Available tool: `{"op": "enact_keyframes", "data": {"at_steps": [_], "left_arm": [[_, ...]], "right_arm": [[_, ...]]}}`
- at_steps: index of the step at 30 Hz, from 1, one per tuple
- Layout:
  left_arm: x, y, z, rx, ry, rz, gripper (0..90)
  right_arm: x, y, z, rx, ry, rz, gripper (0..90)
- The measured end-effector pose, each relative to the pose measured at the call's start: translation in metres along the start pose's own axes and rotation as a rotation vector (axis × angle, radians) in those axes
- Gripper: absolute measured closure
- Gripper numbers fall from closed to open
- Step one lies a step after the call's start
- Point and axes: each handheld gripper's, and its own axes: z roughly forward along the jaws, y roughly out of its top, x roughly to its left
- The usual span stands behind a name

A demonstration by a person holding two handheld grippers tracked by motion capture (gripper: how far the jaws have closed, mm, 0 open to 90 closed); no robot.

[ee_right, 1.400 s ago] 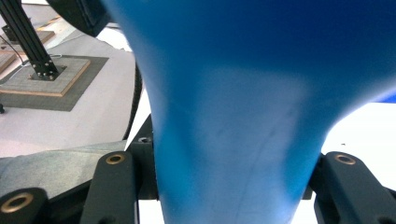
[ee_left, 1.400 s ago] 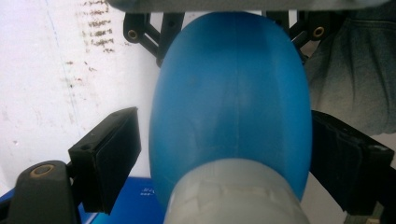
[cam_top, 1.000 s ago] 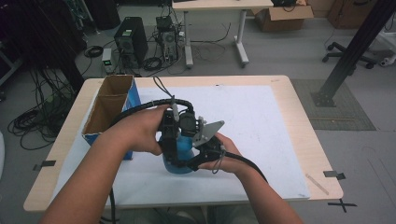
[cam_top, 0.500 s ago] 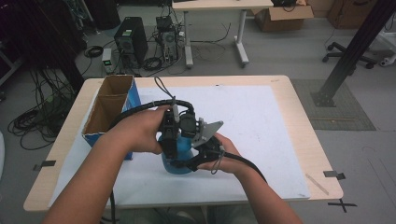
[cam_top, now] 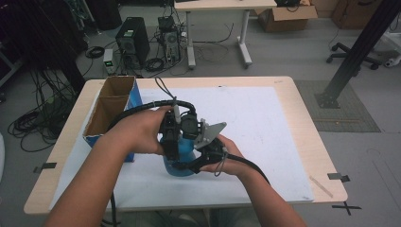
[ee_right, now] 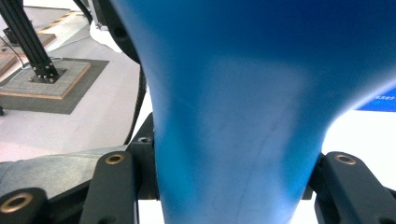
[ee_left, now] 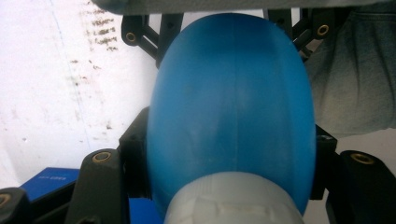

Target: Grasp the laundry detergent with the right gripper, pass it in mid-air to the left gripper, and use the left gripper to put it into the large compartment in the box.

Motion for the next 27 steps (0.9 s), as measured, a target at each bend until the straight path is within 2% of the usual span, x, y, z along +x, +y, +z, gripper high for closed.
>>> {"op": "enact_keyframes", "data": {"at_steps": [4, 8, 10, 13, 20, 24, 25, 27], "left_arm": [[-0.0004, 0.0003, -0.0009, 0.005, 0.004, 0.004, 38.6], [0.0004, 0.0000, -0.0015, 0.003, 0.004, 0.000, 38.7], [0.0014, -0.0001, -0.0016, 0.002, 0.004, -0.002, 38.6], [0.0034, -0.0021, -0.0026, 0.000, 0.007, -0.019, 38.7], [0.0063, -0.0073, -0.0058, 0.003, 0.014, -0.034, 38.6], [0.0064, -0.0077, -0.0052, 0.002, 0.016, -0.036, 38.6], [0.0068, -0.0080, -0.0053, 0.002, 0.015, -0.040, 38.6], [0.0072, -0.0080, -0.0056, 0.002, 0.014, -0.040, 38.6]], "right_arm": [[-0.0006, 0.0001, -0.0001, 0.001, -0.010, -0.013, 44.2], [0.0009, 0.0003, -0.0002, -0.007, -0.012, 0.004, 43.3], [0.0002, -0.0002, -0.0001, -0.007, -0.019, 0.013, 36.0], [-0.0004, -0.0009, -0.0002, -0.006, -0.020, 0.017, 34.4], [-0.0044, -0.0059, -0.0030, -0.012, -0.040, 0.054, 20.4], [-0.0062, -0.0067, -0.0029, -0.012, -0.039, 0.069, 15.7], [-0.0076, -0.0073, -0.0025, -0.010, -0.043, 0.080, 11.9], [-0.0081, -0.0074, -0.0025, -0.008, -0.045, 0.083, 11.2]]}}
